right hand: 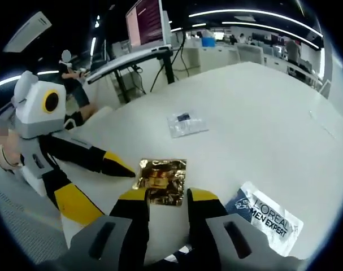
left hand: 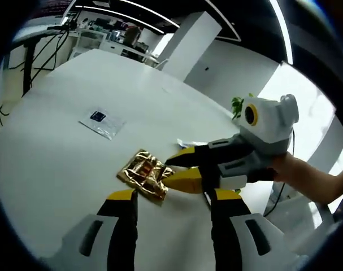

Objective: Arrange the skincare products in the storage area until every visible bottle or jar stands upright without overlapping.

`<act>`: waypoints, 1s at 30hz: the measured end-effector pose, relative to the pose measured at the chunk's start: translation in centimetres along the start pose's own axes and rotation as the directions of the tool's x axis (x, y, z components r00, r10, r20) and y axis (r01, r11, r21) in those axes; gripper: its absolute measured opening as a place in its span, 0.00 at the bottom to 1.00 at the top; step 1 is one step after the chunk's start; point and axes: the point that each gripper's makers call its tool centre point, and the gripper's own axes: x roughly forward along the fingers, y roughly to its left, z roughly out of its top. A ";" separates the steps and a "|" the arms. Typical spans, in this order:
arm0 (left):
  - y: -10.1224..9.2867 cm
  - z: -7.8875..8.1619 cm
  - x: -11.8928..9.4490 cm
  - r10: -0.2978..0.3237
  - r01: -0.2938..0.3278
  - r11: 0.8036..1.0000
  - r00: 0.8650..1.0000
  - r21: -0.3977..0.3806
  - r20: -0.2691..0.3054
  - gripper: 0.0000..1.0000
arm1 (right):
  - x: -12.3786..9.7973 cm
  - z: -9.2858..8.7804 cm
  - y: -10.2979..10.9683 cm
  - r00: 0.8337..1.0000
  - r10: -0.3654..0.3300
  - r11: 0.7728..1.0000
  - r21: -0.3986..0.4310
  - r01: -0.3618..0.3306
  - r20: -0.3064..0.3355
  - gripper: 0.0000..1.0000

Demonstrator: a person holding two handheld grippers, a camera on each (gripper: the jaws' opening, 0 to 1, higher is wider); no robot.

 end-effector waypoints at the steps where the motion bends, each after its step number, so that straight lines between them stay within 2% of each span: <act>1: 0.0 0.0 0.0 0.000 0.000 1.000 1.000 -0.005 0.004 0.44 | 0.0 0.0 0.1 1.000 0.003 1.000 0.007 -0.003 0.003 0.26; 6: 0.2 0.1 0.0 0.000 0.001 0.999 1.000 -0.047 0.023 0.39 | 0.1 0.2 -0.2 1.000 0.005 1.000 0.028 -0.005 0.011 0.24; 9: 0.3 0.1 0.0 0.007 -0.005 0.999 1.000 -0.052 0.027 0.35 | 0.0 0.1 -0.1 1.000 0.014 0.997 0.074 -0.016 0.024 0.23; 12: 0.6 0.0 0.0 0.019 -0.018 0.998 0.999 -0.054 0.029 0.30 | 0.0 0.3 0.2 0.997 0.052 0.983 0.171 -0.061 0.056 0.22; 15: 0.4 -0.1 0.0 0.014 -0.012 0.998 1.000 -0.061 0.028 0.29 | -0.1 0.2 0.1 0.996 0.057 0.979 0.190 -0.068 0.062 0.20; 18: 0.9 -0.1 0.1 0.013 -0.012 0.998 1.000 -0.064 0.025 0.25 | 0.1 0.0 0.0 0.997 0.052 0.985 0.160 -0.059 0.050 0.16; 21: 1.1 0.0 0.2 0.014 -0.012 0.997 0.999 -0.079 0.032 0.22 | 0.1 0.0 -0.1 0.998 0.045 0.981 0.186 -0.054 0.052 0.15; 30: 1.2 -0.1 0.9 0.000 0.002 0.995 1.000 -0.095 0.018 0.09 | 0.2 -0.4 -0.5 0.999 0.027 0.990 0.138 -0.032 0.038 0.09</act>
